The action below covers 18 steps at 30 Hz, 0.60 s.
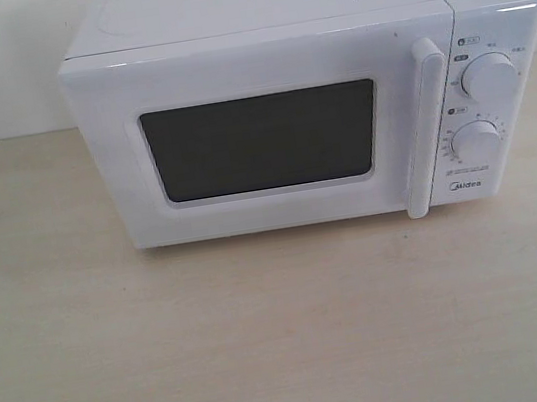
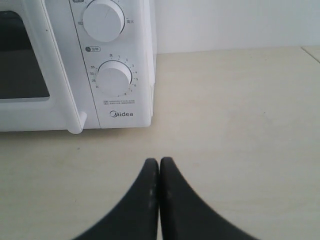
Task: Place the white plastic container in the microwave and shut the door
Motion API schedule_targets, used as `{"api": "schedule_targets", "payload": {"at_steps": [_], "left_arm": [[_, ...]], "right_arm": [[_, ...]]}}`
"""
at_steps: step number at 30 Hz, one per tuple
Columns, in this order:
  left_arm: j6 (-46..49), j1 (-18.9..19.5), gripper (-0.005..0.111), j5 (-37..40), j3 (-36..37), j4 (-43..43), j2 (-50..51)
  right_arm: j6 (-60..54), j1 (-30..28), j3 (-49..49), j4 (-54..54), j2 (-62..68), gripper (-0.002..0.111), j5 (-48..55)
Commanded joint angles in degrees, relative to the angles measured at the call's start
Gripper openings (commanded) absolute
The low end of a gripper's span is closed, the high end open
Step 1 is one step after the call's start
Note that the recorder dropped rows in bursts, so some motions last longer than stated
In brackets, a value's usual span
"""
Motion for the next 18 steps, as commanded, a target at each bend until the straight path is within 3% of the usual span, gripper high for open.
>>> {"api": "schedule_targets", "payload": {"at_steps": [1,8,13,14,17,18], "left_arm": [[-0.4,0.6,0.004,-0.5,0.3,0.3,-1.3],[0.2,13.4,0.004,-0.5,0.4,0.3,-11.5],[1.4,17.5,0.004,-0.1,0.6,0.4,-13.7],[-0.4,17.5,0.004,-0.1,0.9,0.2,-13.7],[-20.9,17.5,0.004,-0.1,4.4,-6.6,-13.7],[-23.1,17.5,0.004,-1.5,6.4,-6.9,-13.7]], "right_arm": [[0.1,-0.2,0.3,-0.3,-0.3,0.000,-0.7],[0.1,-0.2,0.3,-0.3,-0.3,0.000,-0.7],[0.1,-0.2,0.3,-0.3,-0.3,0.000,-0.7],[0.1,-0.2,0.3,-0.3,-0.3,0.000,-0.7],[0.1,-0.2,0.3,-0.3,-0.3,0.000,-0.7],[0.1,-0.2,0.3,-0.3,-0.3,0.000,-0.7]]}}
